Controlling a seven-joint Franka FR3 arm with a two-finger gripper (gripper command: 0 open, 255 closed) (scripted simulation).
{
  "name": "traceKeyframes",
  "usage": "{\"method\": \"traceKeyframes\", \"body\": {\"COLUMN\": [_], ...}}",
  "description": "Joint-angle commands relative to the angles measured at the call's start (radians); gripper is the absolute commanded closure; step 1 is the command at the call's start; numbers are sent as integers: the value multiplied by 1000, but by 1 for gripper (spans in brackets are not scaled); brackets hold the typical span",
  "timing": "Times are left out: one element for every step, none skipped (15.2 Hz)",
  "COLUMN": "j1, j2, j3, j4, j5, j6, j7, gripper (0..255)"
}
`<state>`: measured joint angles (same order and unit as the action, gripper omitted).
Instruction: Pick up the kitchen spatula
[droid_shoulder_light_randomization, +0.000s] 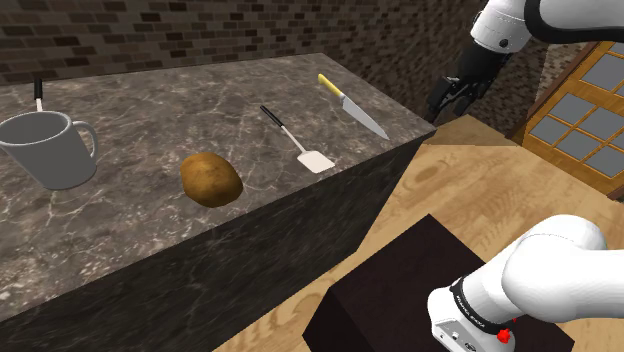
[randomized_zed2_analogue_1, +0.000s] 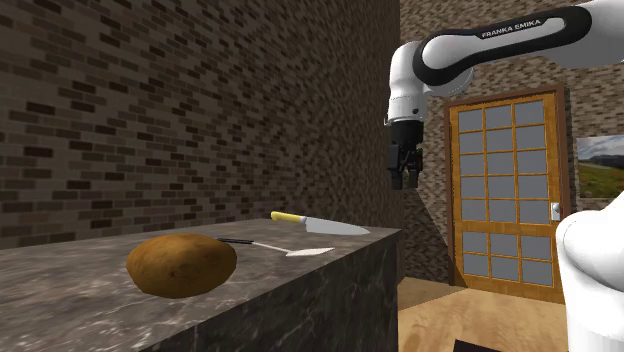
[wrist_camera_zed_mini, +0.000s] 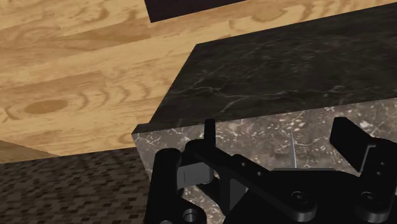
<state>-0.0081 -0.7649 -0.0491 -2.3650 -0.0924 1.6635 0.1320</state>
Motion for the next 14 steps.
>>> {"method": "traceKeyframes", "body": {"j1": [0,9,17,26,34,41,49,56,63,70,76,82,88,94], "j2": [0,25,51,78,104,132,160,188,217,246,275,305,335,365], "j3": [0,13,25,38,50,62,74,86,98,110,122,133,145,156], "j4": [0,8,17,27,38,50,63,78,93,109,126,145,164,185], "j5": [0,11,21,30,39,47,55,62,69,75,80,84,88,91], "j6": [0,16,32,48,63,78,93,106,120,133,145,156,167,177], "j7": [0,12,25,36,48,60,71,82,93,104,115,126,136,147], "gripper": [0,0,0,0,0,0,0,0,0,0,0,0,0,0]}}
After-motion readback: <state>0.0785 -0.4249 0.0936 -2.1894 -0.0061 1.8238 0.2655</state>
